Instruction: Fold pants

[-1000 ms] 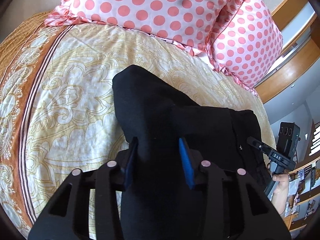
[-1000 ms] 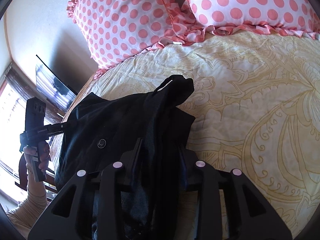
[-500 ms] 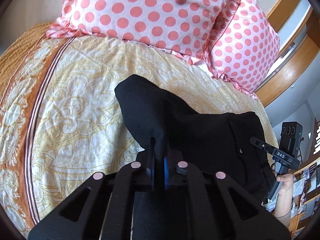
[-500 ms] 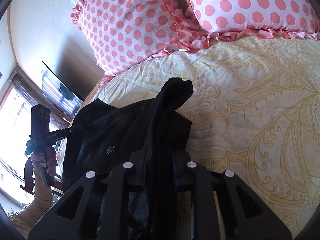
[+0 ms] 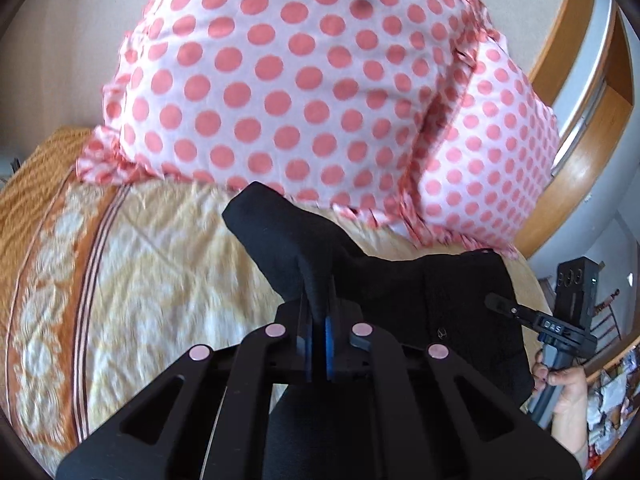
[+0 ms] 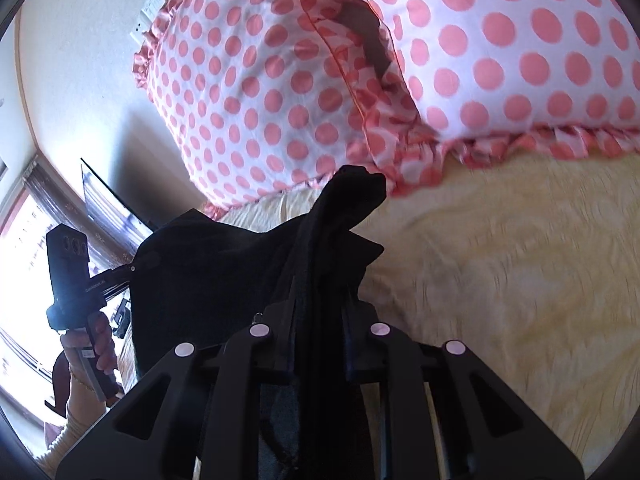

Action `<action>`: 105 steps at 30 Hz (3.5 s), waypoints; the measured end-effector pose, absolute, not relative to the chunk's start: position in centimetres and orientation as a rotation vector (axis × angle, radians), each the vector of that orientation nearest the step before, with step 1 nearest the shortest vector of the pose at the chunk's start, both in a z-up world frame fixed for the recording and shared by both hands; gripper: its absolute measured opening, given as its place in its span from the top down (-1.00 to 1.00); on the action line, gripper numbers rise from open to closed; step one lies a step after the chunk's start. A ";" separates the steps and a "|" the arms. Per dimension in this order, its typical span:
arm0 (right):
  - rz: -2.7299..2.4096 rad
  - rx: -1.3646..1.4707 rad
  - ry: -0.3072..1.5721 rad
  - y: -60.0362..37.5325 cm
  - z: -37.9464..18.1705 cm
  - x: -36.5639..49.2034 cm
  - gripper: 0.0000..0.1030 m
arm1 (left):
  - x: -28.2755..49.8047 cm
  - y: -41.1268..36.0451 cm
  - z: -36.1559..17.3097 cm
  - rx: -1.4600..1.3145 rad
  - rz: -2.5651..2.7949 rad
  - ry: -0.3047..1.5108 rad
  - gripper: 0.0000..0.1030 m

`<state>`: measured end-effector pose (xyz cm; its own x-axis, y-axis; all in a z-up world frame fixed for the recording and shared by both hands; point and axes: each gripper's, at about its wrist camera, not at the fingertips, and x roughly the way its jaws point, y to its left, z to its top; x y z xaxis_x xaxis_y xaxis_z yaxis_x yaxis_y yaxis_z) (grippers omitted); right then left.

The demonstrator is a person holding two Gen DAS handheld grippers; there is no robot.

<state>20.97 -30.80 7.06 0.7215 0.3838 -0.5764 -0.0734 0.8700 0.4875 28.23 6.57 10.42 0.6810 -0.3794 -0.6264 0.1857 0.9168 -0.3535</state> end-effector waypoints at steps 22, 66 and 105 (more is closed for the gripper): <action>-0.033 -0.026 0.673 -24.9 7.4 14.3 -0.09 | 20.7 8.3 8.8 -0.180 -0.196 0.703 -0.71; -0.236 -0.018 0.694 -13.1 0.2 1.7 -0.97 | 6.4 4.2 0.0 0.015 -0.061 0.766 -0.96; -0.249 0.019 0.689 -13.6 -0.3 1.3 -0.97 | 5.1 3.5 -0.8 0.007 0.022 0.655 -0.97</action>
<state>1.34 -13.58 -0.29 0.7435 -0.2206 -0.6313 0.2333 0.9703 -0.0643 5.05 3.46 -0.77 0.7926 0.0230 -0.6093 -0.0183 0.9997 0.0139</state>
